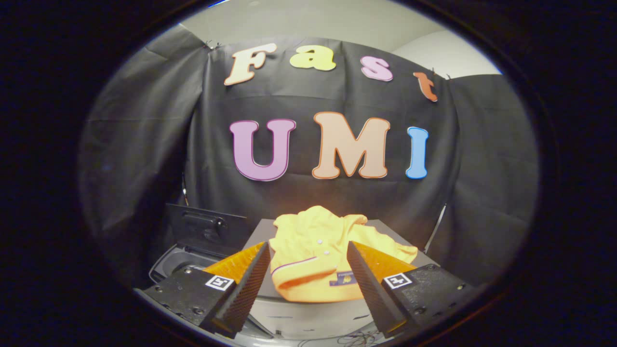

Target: Put the clothes into the washing machine and then close the washing machine lid.

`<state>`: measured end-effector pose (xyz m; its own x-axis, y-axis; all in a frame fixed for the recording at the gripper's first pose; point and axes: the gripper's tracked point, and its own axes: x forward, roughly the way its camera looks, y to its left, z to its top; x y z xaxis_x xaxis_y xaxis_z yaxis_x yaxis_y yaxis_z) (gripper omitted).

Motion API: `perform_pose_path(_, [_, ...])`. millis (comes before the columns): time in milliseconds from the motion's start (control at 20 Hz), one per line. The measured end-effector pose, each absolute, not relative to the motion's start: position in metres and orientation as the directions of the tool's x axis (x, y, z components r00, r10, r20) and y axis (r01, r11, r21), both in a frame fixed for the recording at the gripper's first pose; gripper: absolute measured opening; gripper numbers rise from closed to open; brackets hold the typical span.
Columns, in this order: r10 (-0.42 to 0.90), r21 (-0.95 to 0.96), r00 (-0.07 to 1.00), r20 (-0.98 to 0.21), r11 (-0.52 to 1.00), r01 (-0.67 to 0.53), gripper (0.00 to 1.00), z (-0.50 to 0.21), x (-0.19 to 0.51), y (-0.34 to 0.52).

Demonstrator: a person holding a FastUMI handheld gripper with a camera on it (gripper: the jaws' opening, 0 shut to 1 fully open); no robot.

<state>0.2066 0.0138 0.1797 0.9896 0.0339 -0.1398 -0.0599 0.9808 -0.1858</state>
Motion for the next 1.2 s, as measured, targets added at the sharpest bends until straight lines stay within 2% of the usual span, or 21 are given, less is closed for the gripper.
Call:
perform_pose_path(200, [0.006,-0.138,0.971,-0.24,0.99,-0.04,0.97,0.164,0.265,0.004])
perform_pose_path(350, [-0.077,-0.151,0.933,-0.352,0.988,0.024,0.98,0.132,0.296,-0.025])
perform_pose_path(500, [-0.069,-0.145,0.914,-0.401,0.989,0.011,0.97,0.11,0.314,-0.029])
perform_pose_path(600, [-0.126,-0.209,0.887,-0.444,0.977,0.034,0.98,0.089,0.318,-0.047])
perform_pose_path(650, [-0.103,-0.191,0.877,-0.469,0.981,0.013,0.97,0.083,0.315,-0.044])
perform_pose_path(750, [-0.061,-0.067,0.885,-0.461,0.997,0.034,0.89,0.08,0.318,-0.04])
perform_pose_path(850, [-0.048,-0.062,0.902,-0.43,0.998,0.024,0.82,0.081,0.32,-0.036])
perform_pose_path(900, [-0.028,-0.081,0.897,-0.441,0.997,-0.009,0.67,0.078,0.318,-0.032])
perform_pose_path(1000, [-0.043,-0.101,0.912,-0.409,0.995,0.001,0.38,0.081,0.323,-0.029])
perform_pose_path(1100, [-0.074,-0.14,0.927,-0.367,0.99,0.023,0.22,0.083,0.324,-0.03])
perform_pose_path(1200, [-0.095,-0.136,0.929,-0.358,0.99,0.048,0.21,0.082,0.323,-0.028])
